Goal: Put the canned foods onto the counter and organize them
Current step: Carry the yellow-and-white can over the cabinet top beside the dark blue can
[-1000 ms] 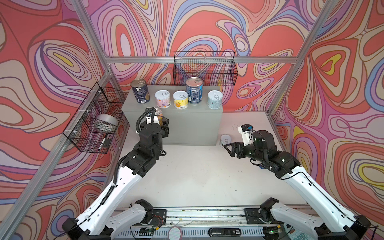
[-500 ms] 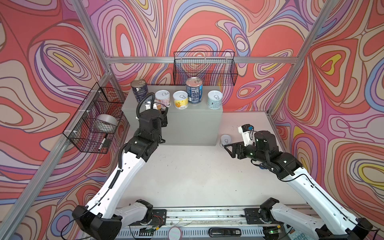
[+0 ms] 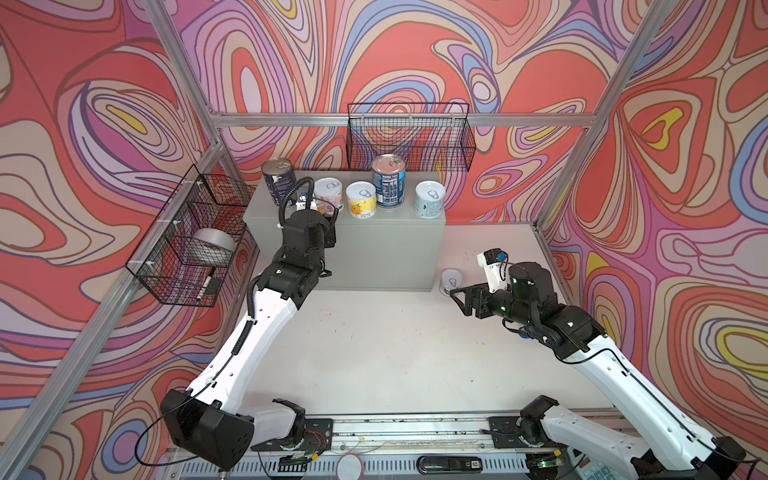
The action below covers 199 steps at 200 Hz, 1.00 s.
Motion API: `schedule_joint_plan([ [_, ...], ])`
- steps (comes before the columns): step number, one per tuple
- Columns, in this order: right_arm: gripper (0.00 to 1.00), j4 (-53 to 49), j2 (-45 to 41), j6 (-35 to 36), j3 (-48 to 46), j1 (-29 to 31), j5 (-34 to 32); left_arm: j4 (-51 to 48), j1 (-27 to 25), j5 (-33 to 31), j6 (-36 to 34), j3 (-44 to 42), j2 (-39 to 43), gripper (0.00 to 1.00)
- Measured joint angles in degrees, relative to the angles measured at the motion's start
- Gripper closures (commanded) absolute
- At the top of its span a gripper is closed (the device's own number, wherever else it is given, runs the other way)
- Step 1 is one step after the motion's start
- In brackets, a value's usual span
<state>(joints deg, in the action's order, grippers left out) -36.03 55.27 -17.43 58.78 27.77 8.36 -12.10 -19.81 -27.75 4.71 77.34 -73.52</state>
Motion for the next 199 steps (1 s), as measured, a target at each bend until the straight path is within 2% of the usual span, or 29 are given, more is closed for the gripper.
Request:
schedule_joint_plan([
  [92, 0.17, 0.1, 2.9, -0.2, 0.0, 0.0, 0.0, 2.3, 0.0, 3.6, -0.6, 0.9, 0.0, 0.6],
  [199, 0.18, 0.5, 3.5, -2.6, 0.0, 0.0, 0.5, 4.7, 0.5, 4.0, -3.6, 3.5, -0.5, 0.6],
])
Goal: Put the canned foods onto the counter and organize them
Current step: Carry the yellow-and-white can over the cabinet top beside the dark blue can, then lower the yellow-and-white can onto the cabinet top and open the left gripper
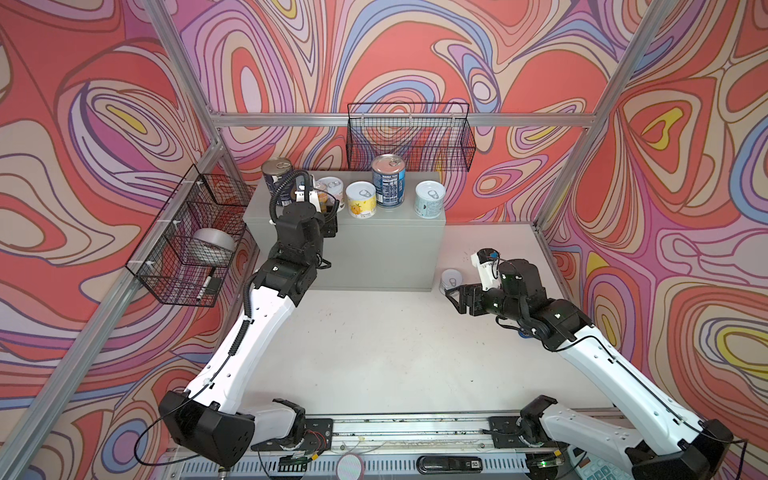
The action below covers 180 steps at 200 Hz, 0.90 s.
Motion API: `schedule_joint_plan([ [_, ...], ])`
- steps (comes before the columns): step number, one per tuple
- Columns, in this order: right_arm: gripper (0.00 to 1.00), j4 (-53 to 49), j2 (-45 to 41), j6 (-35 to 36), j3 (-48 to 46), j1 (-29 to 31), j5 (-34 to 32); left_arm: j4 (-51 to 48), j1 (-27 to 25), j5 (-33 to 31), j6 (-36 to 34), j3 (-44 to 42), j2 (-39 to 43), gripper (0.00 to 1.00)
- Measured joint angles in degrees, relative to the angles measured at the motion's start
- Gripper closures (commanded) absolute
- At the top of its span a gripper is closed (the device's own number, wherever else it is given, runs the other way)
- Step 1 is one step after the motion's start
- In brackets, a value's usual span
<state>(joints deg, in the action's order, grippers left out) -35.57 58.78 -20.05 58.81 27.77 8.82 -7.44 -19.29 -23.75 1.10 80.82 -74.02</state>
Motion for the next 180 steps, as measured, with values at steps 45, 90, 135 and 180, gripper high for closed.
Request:
schedule_joint_plan([
  [45, 0.18, 0.0, -3.6, -0.7, -1.0, 0.0, -0.1, 0.0, 1.1, 0.9, 0.0, 0.1, -0.5, 0.59],
  [90, 0.18, -0.7, -4.0, -0.9, -1.1, 0.0, -0.6, 1.0, 2.1, 1.9, 0.7, 0.1, -3.2, 0.6],
  [135, 0.18, -1.7, -5.1, -1.1, -1.1, 0.0, -1.6, 3.0, 2.8, 3.2, 0.8, 0.1, -4.8, 0.6],
  [180, 0.18, -1.8, -5.2, -1.7, -1.4, 0.0, -1.8, 7.1, 2.8, 3.6, 0.6, -0.7, -5.5, 0.6],
])
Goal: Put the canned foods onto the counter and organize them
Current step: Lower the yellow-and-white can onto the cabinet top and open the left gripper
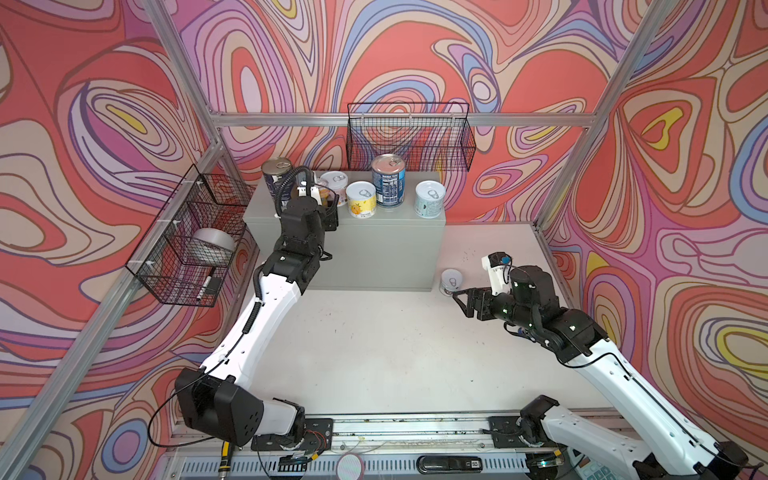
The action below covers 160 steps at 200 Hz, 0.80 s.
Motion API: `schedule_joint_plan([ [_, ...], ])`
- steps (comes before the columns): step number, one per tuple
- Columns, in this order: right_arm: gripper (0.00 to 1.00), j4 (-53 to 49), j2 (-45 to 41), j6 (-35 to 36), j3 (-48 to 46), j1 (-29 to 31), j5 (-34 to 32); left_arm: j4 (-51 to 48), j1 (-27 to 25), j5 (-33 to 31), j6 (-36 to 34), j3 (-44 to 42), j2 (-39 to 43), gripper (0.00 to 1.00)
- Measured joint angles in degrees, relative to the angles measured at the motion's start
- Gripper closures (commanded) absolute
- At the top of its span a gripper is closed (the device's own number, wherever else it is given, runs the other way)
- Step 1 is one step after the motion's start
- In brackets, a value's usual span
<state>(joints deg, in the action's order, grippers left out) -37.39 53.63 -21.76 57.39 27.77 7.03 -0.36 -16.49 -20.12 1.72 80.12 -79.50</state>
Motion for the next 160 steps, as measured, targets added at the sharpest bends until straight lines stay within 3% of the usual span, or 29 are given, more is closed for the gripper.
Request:
schedule_joint_plan([
  [107, 0.18, -0.6, 0.1, -0.6, 0.0, 0.0, 0.0, 13.7, 0.7, 0.0, -1.5, -6.1, -2.4, 0.58],
  [117, 0.18, -0.6, 0.1, -0.7, 0.0, 0.0, 0.0, 14.3, 0.8, 0.1, -1.5, -6.4, -2.4, 0.51],
  [140, 0.18, -0.6, 0.5, -1.1, 0.0, 0.0, 0.0, 15.1, 0.9, 0.1, -1.5, -6.9, -2.5, 0.15],
  [160, 0.18, -0.6, 0.9, -1.4, 0.0, 0.0, 0.0, 16.6, 0.9, 0.1, -1.4, -8.6, -2.4, 0.04],
])
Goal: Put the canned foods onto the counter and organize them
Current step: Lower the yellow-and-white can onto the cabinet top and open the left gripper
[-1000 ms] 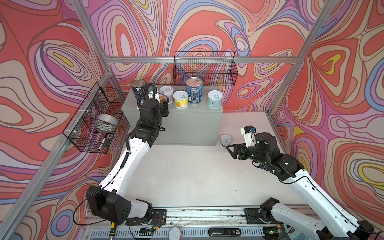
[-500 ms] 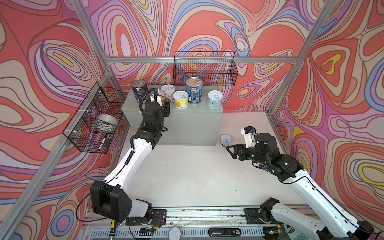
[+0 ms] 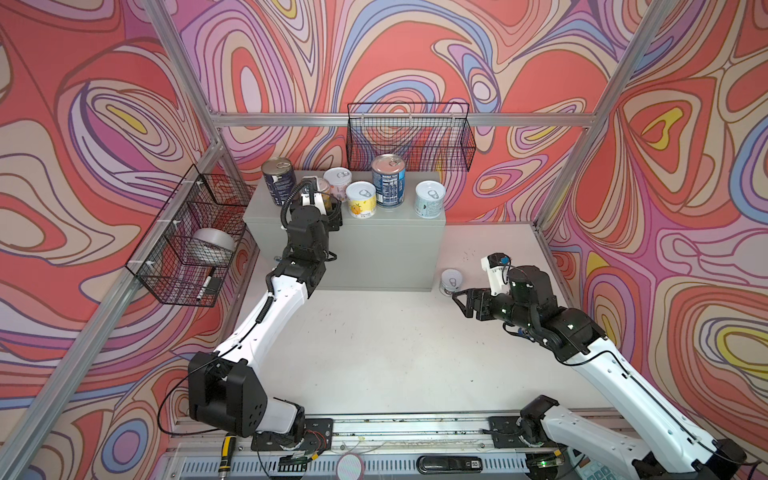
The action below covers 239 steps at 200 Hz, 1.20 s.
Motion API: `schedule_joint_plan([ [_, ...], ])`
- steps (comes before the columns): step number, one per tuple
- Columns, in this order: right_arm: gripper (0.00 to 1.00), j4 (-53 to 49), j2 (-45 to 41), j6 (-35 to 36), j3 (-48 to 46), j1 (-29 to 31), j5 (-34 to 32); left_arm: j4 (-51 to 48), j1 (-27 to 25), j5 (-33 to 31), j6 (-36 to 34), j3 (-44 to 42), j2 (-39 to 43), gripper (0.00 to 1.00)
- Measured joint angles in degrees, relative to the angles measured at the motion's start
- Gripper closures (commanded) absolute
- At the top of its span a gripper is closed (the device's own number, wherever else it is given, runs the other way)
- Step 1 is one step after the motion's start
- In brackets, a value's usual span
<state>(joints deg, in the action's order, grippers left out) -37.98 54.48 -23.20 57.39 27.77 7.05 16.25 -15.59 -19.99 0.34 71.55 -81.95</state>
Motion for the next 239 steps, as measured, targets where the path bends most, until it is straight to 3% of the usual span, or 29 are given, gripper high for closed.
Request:
schedule_joint_plan([
  [18, 0.18, 0.0, 0.2, -0.3, 0.0, 0.0, 0.0, 2.9, 0.1, 0.0, 0.3, -1.8, 0.5, 0.0],
  [239, 0.18, 0.8, 3.6, -1.8, 0.0, 0.0, 1.4, 2.2, 0.2, -2.3, 3.1, -3.8, 2.4, 0.0],
])
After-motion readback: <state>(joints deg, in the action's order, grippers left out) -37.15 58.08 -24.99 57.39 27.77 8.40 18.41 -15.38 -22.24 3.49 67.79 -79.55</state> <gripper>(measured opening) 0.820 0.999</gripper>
